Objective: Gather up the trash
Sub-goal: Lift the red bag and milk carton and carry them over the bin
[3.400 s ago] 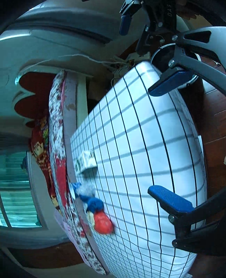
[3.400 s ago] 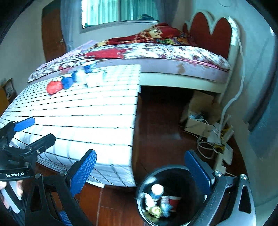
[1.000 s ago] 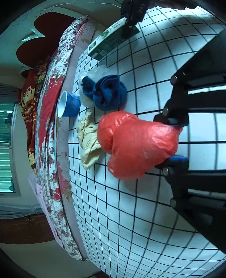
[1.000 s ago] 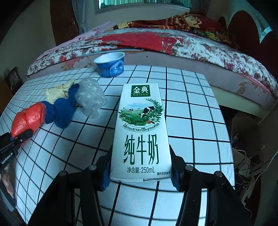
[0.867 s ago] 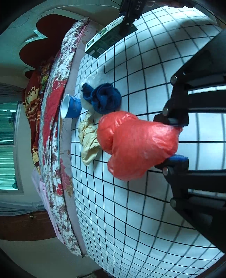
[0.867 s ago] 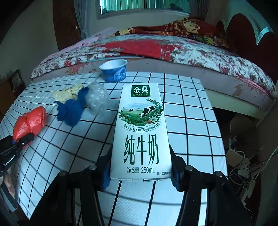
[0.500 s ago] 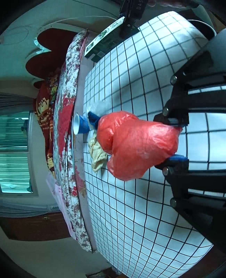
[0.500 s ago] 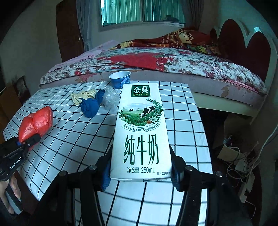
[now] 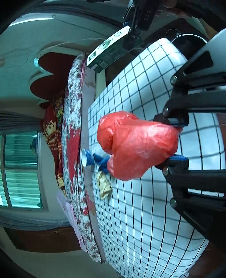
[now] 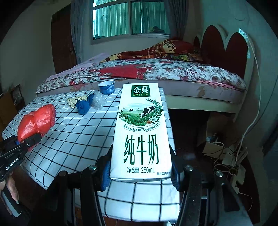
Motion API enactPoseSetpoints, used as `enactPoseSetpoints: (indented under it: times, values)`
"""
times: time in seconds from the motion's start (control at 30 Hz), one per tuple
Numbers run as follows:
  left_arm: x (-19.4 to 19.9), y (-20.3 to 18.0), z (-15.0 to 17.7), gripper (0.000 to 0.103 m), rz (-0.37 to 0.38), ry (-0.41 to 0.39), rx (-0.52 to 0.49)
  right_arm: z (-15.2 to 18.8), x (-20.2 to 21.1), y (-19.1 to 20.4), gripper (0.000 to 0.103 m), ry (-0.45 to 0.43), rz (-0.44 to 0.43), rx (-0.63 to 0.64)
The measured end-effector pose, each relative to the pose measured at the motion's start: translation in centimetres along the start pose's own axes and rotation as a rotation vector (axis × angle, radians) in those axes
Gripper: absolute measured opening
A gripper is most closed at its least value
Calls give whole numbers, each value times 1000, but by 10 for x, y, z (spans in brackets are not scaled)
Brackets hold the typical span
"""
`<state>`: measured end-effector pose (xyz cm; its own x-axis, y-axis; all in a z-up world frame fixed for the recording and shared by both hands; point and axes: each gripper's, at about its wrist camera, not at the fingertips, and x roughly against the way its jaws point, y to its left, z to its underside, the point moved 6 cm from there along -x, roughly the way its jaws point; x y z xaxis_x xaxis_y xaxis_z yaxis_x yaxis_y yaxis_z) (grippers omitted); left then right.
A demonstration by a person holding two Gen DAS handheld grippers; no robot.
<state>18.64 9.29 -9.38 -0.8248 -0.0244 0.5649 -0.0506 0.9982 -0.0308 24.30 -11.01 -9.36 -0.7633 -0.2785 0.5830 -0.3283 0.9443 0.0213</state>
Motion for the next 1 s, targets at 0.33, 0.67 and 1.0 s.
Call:
enactPoseSetpoints:
  times: [0.33, 0.67, 1.0]
  values:
    - [6, -89, 11, 24, 131, 6, -77, 41, 44, -64, 56, 8, 84, -47]
    - [9, -173, 24, 24, 253, 25, -177, 87, 67, -128, 56, 60, 157, -80]
    - [16, -246, 59, 24, 373, 84, -269, 131, 79, -167, 56, 141, 171, -126]
